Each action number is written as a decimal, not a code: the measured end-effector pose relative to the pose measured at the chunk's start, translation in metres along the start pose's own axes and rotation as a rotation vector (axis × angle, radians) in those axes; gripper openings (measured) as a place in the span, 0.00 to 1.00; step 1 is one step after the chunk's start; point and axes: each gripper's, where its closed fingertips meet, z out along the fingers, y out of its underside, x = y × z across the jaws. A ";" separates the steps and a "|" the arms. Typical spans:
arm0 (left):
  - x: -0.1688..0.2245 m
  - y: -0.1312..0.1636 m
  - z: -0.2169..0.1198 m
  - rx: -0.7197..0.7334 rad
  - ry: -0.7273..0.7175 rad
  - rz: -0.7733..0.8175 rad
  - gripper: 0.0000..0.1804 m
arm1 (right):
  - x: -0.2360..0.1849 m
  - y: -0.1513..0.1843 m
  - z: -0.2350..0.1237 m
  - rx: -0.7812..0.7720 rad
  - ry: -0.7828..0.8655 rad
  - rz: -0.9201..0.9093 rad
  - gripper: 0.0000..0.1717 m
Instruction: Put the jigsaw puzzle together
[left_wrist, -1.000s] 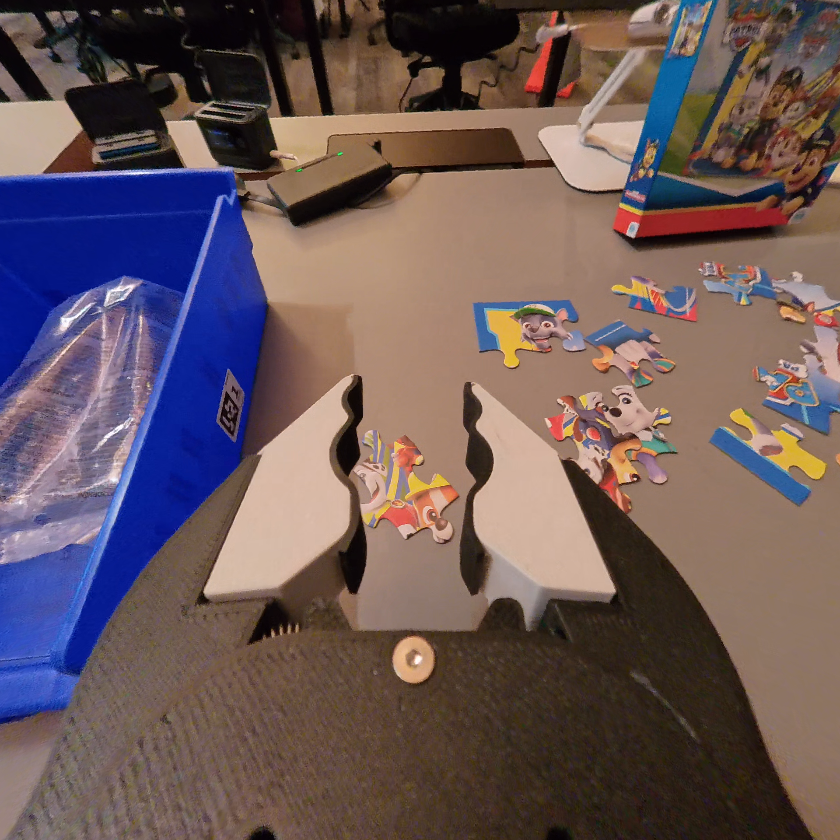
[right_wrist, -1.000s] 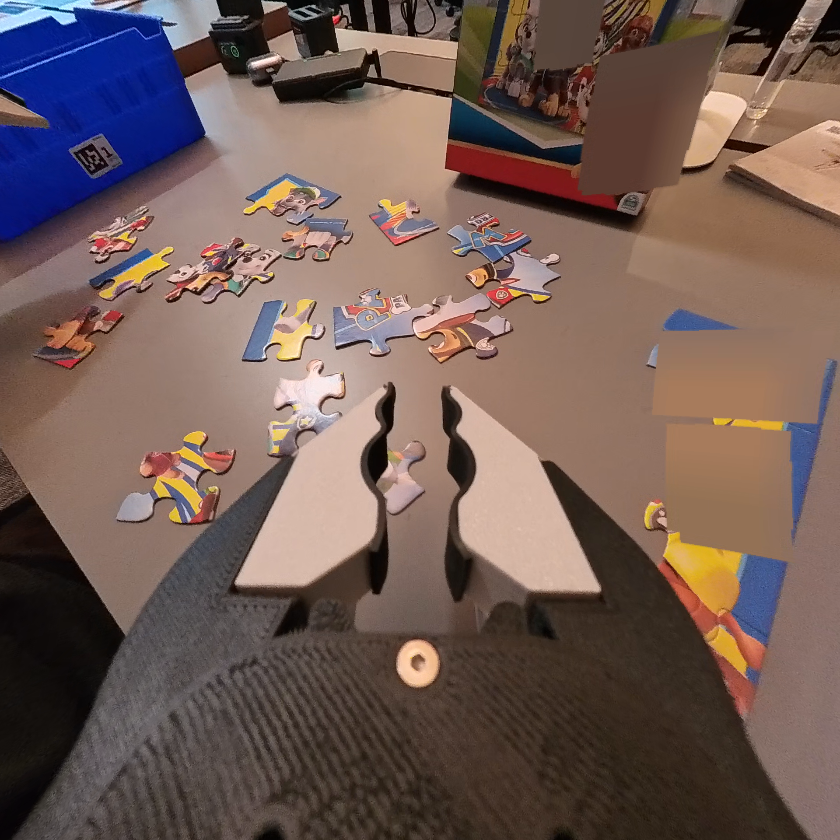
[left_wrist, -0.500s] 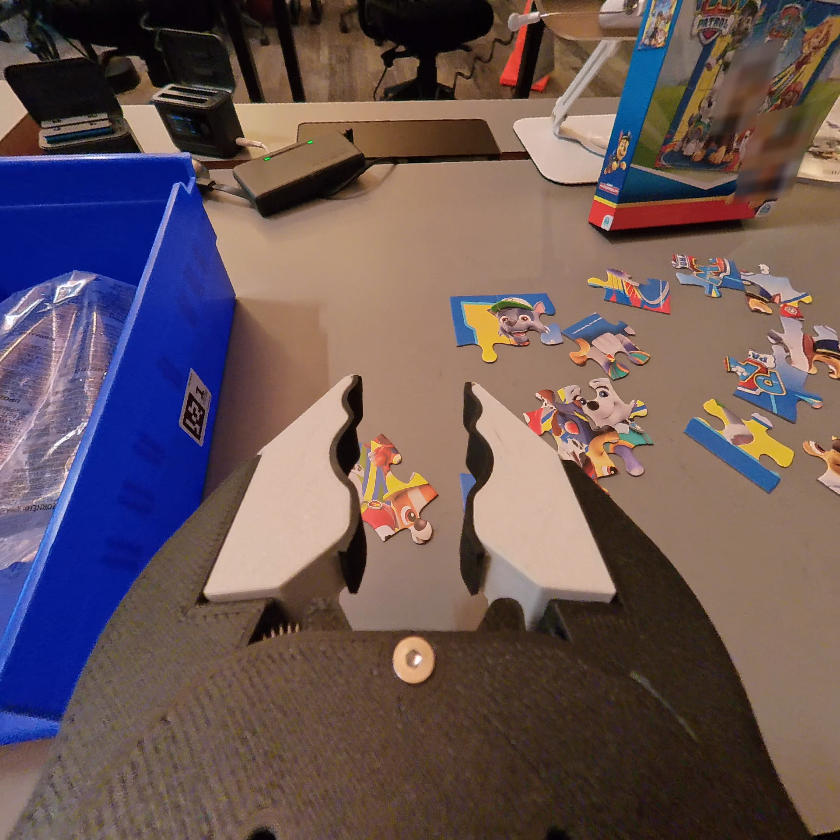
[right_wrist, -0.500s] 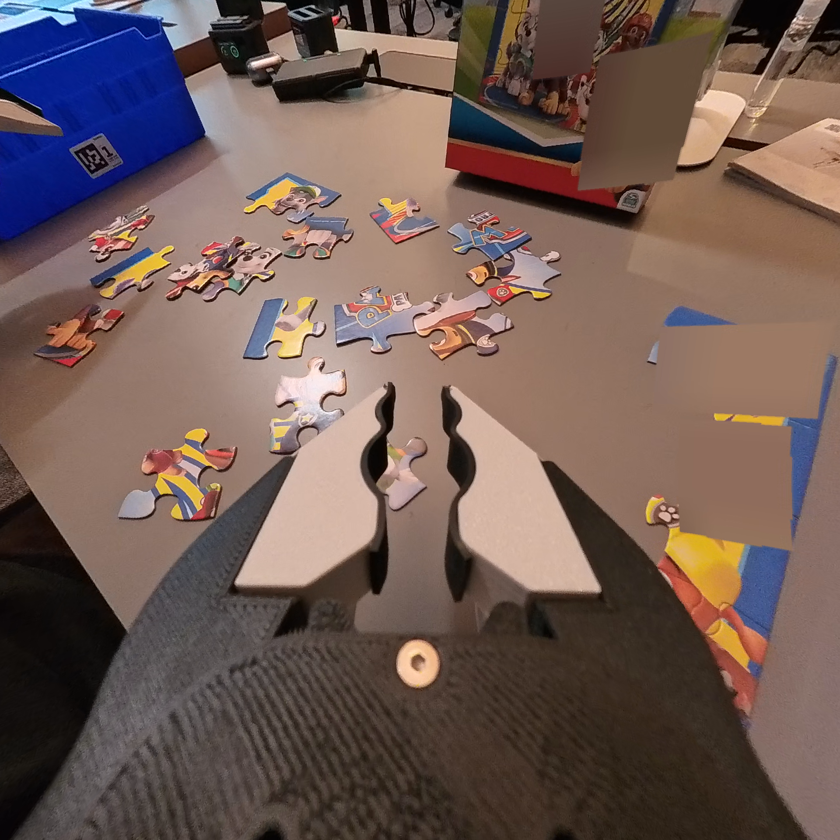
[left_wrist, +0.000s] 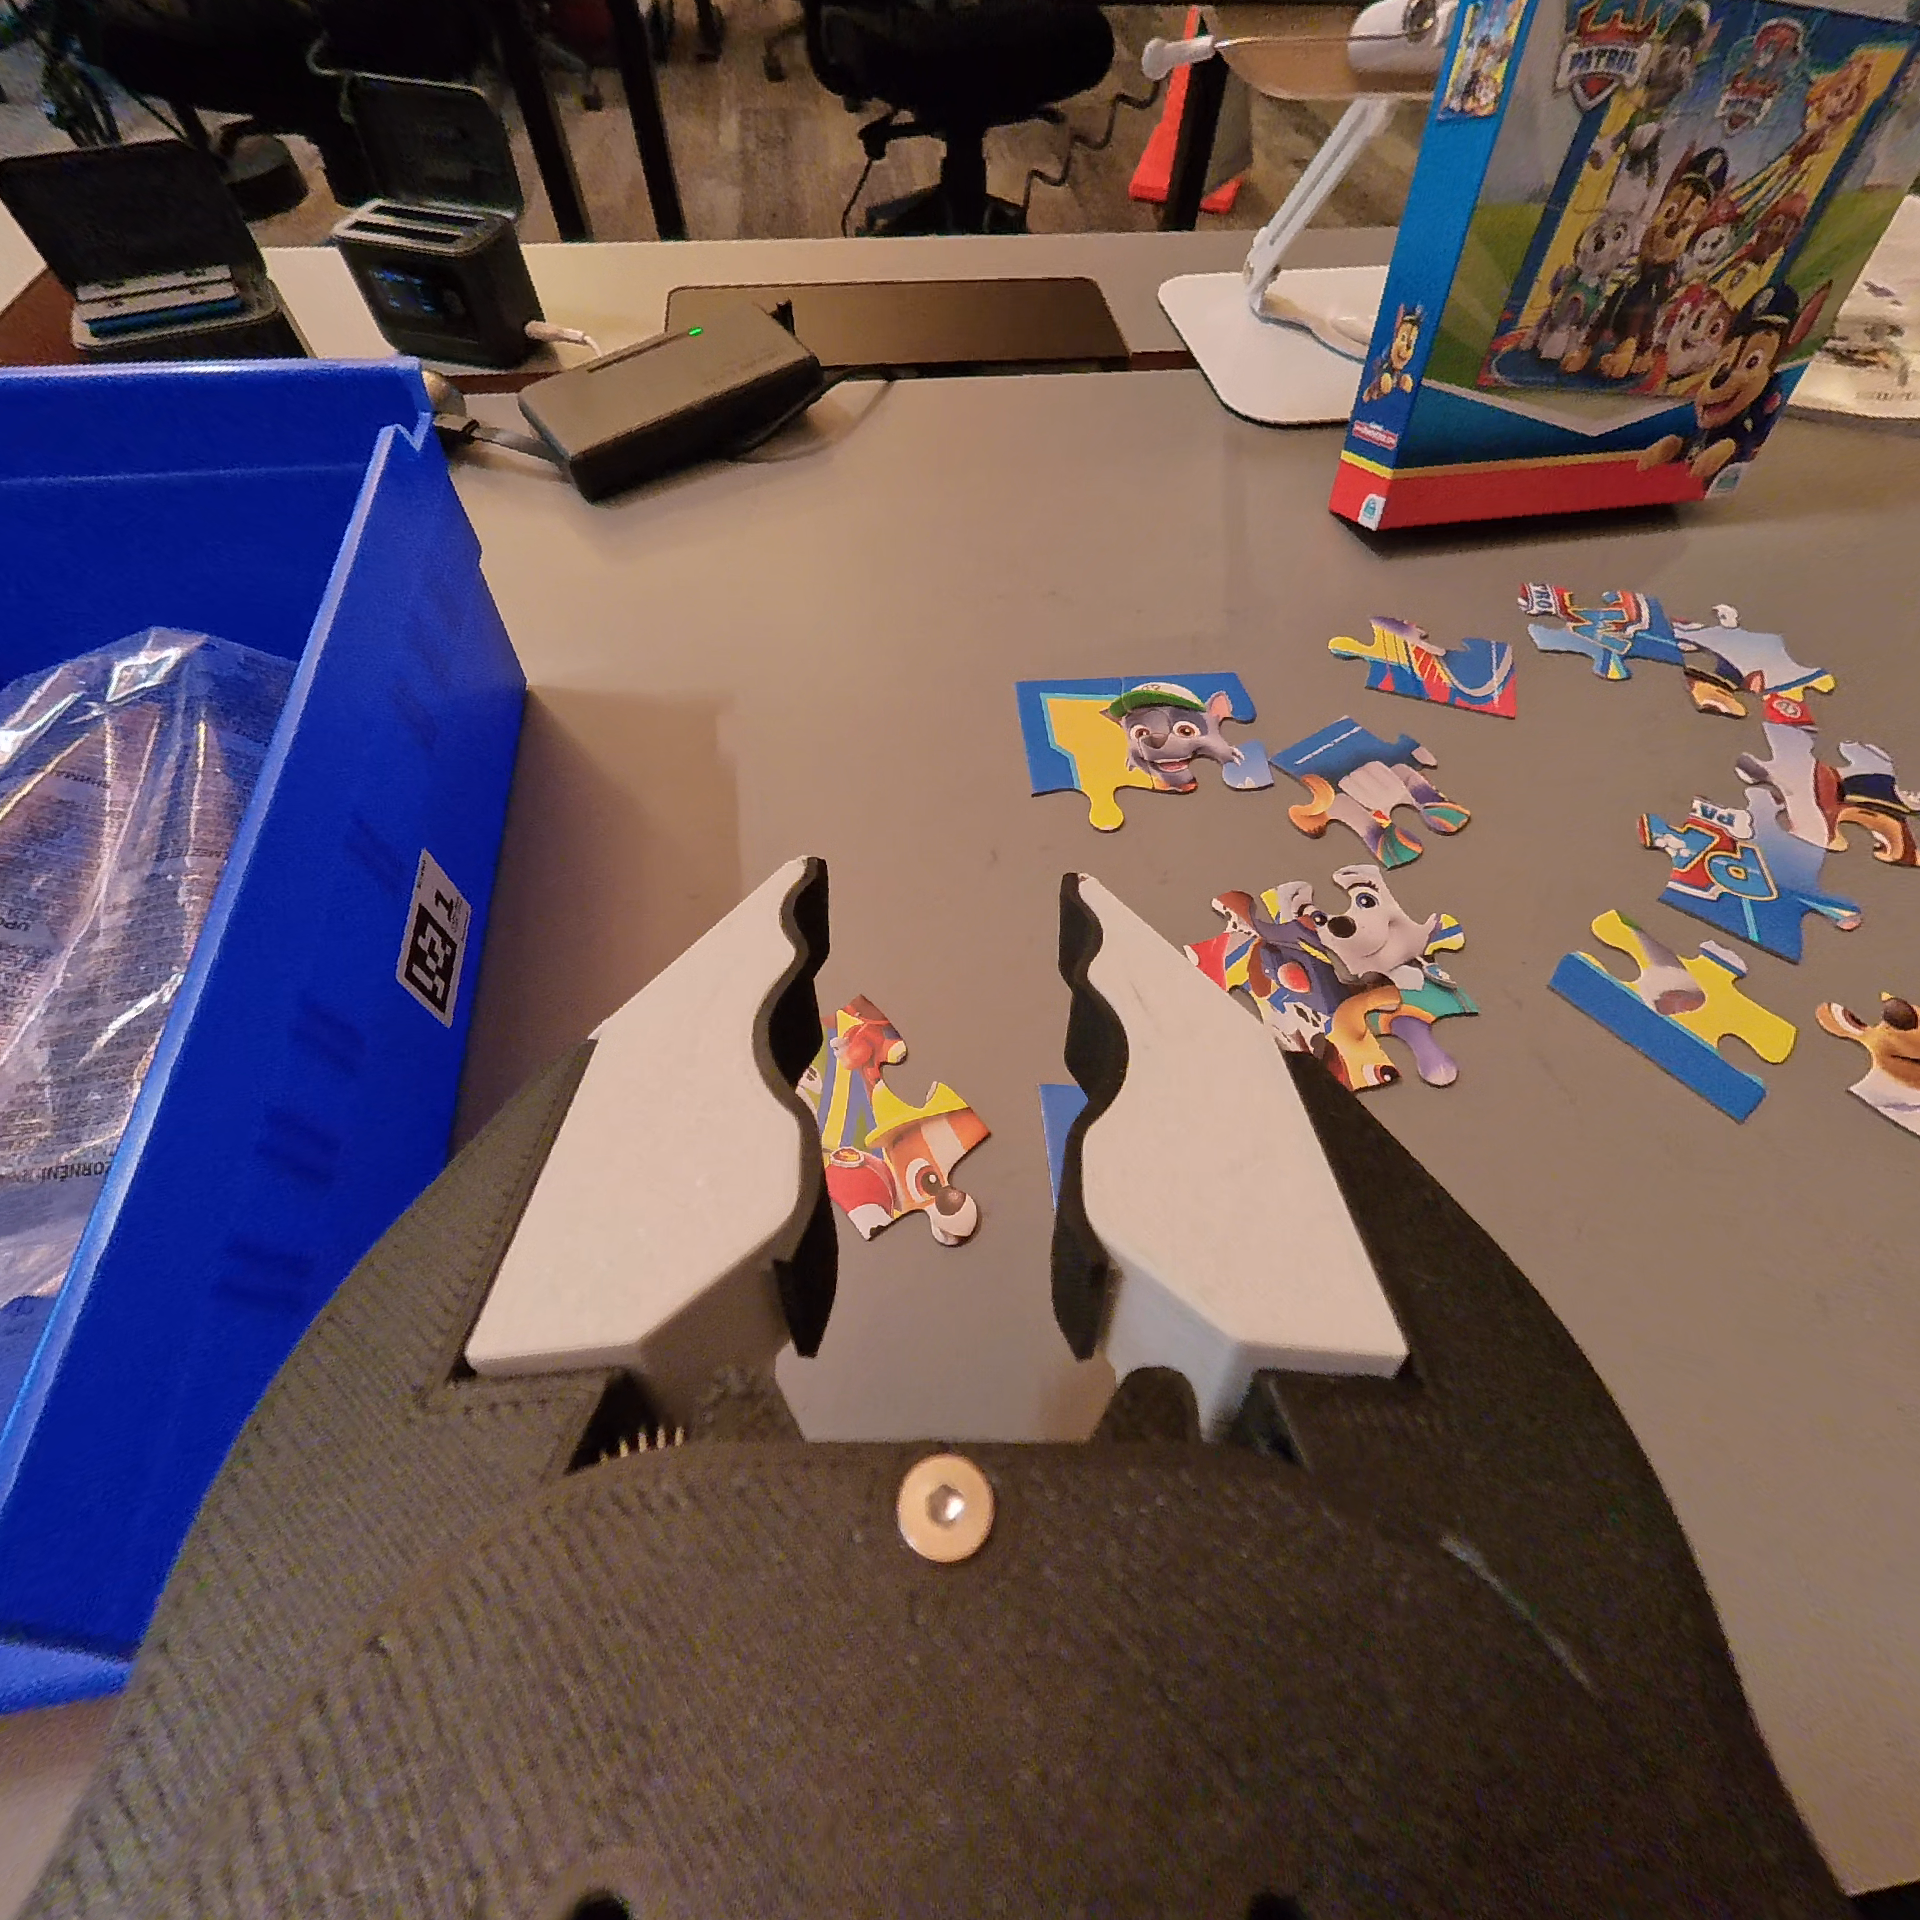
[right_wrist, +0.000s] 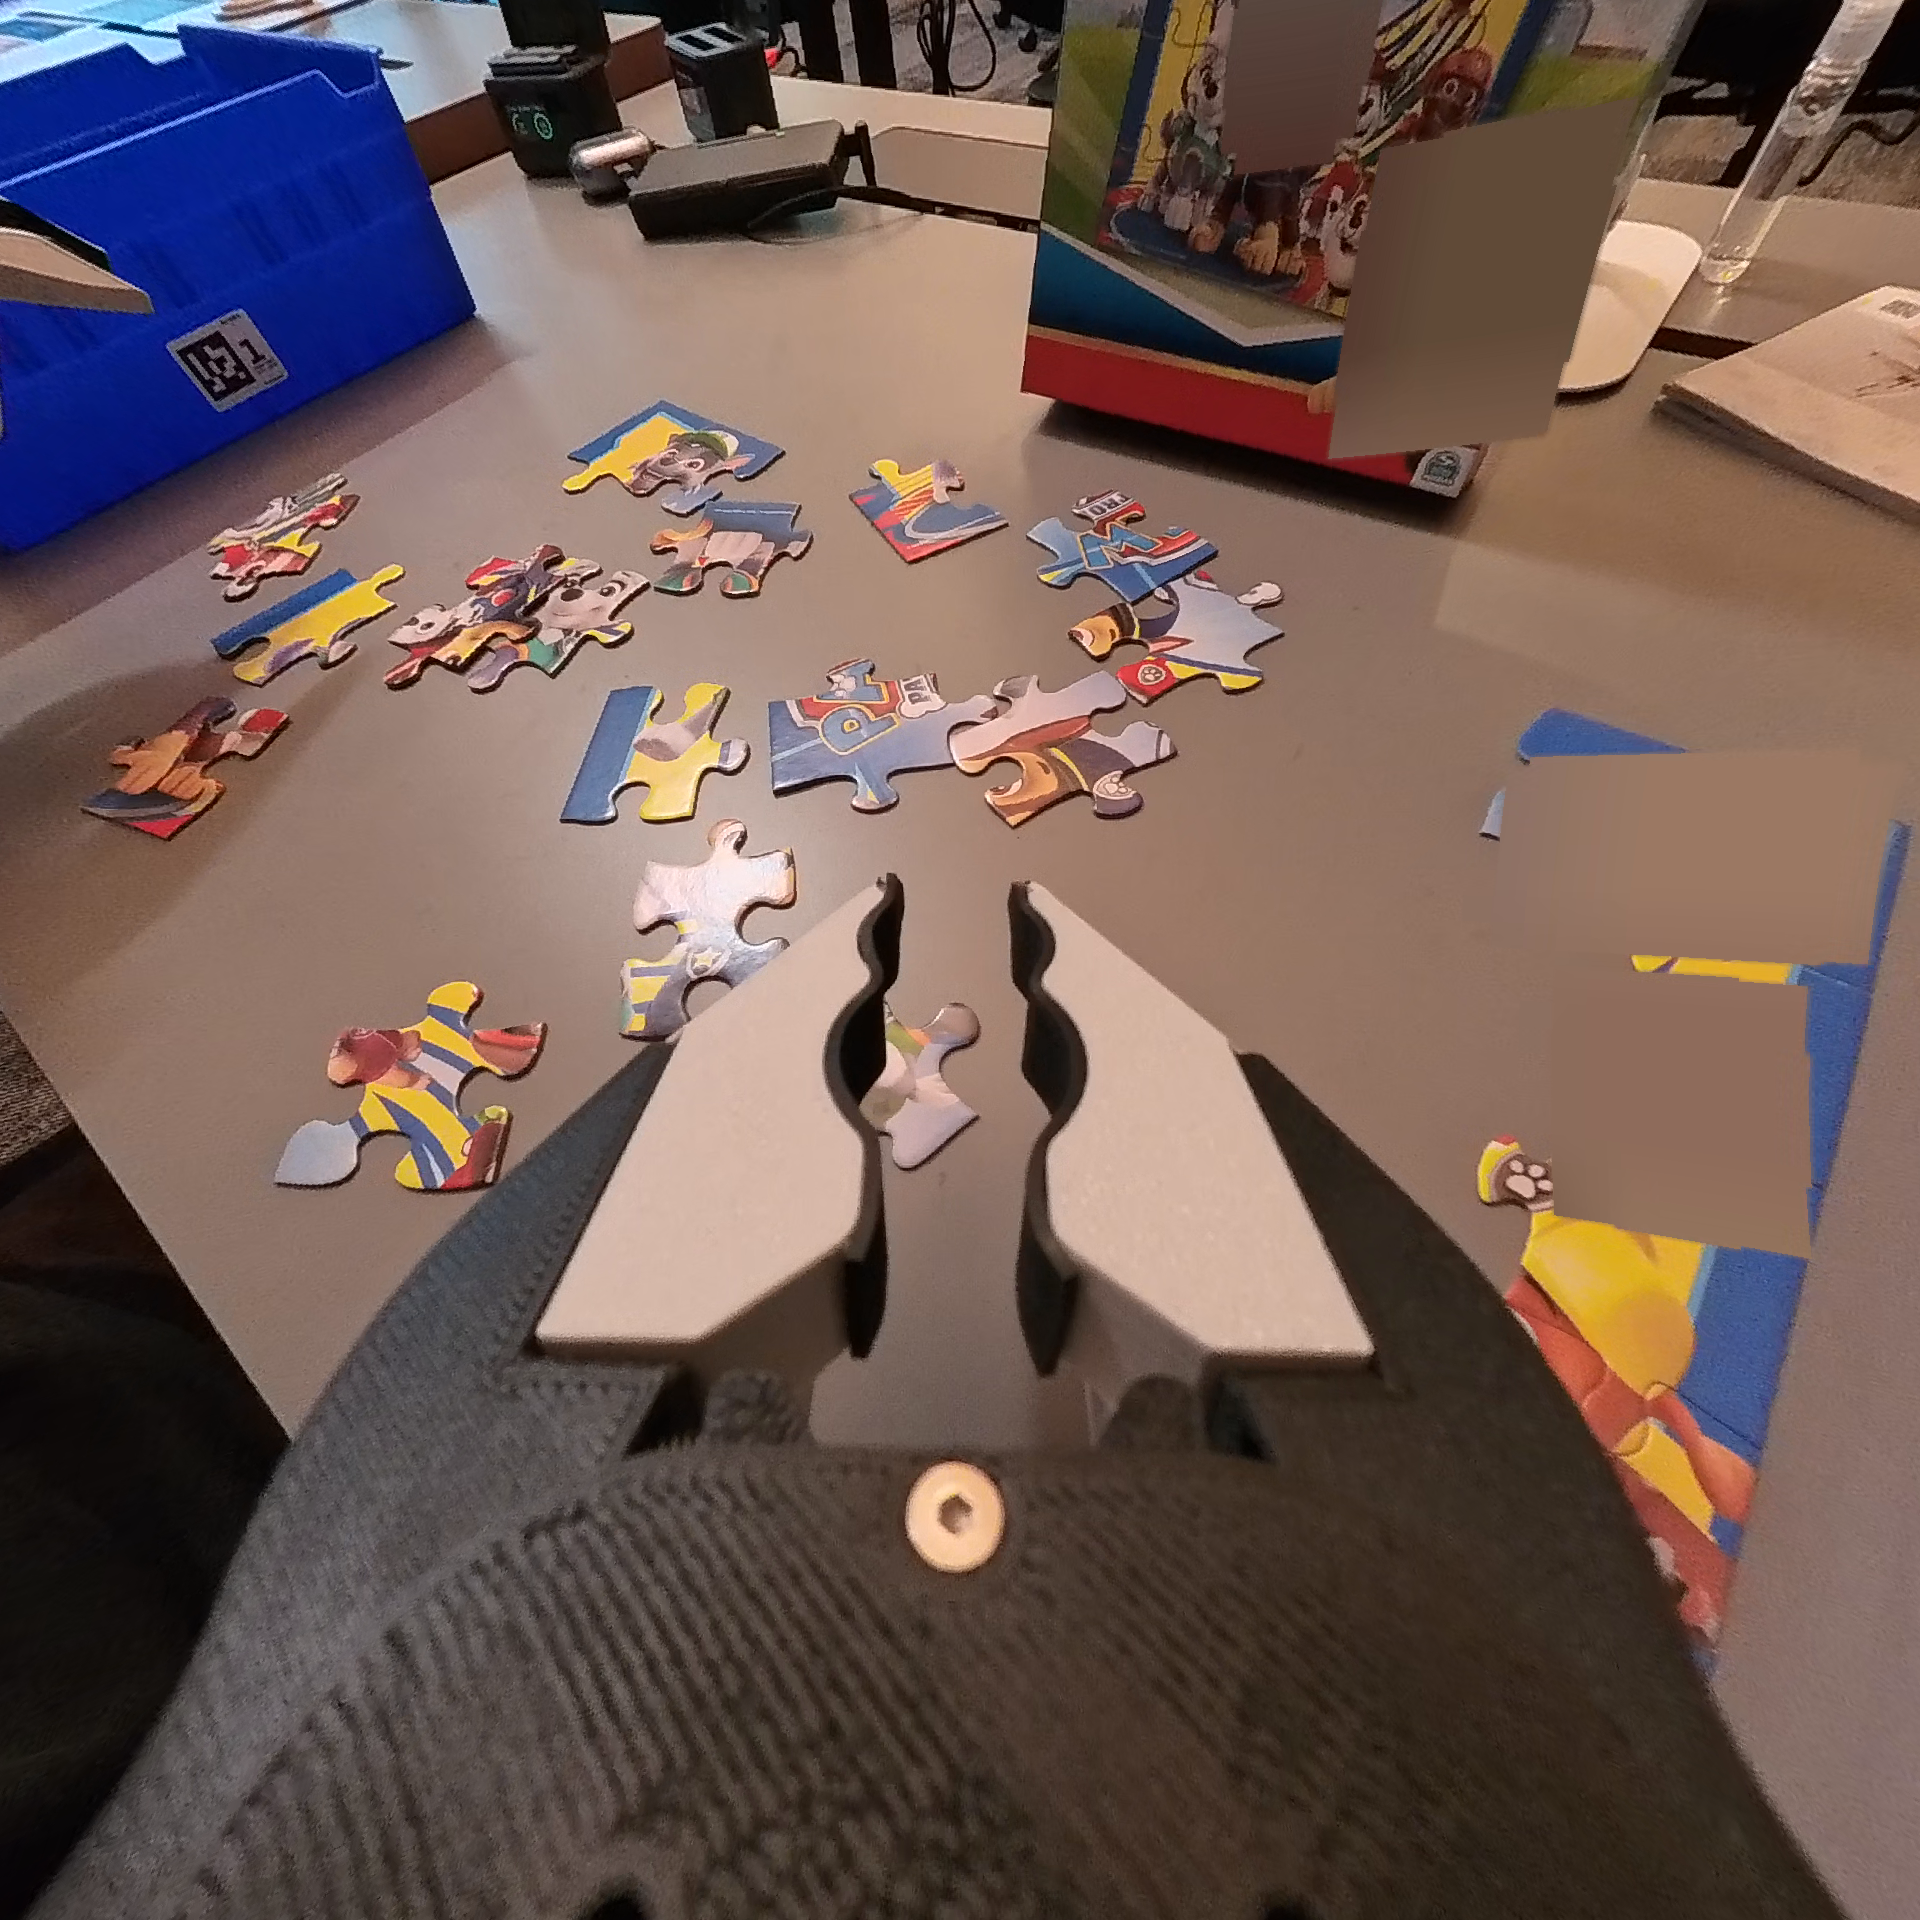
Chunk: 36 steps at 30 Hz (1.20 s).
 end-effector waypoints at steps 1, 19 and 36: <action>0.000 0.000 0.000 -0.001 0.001 0.000 0.24 | 0.000 0.000 0.000 0.000 0.000 0.000 0.11; 0.002 0.000 0.000 -0.001 0.009 -0.001 0.24 | 0.000 0.003 0.001 -0.010 -0.004 0.001 0.11; 0.010 0.007 0.006 -0.034 0.036 0.005 0.24 | 0.000 0.004 0.002 -0.011 -0.003 -0.001 0.11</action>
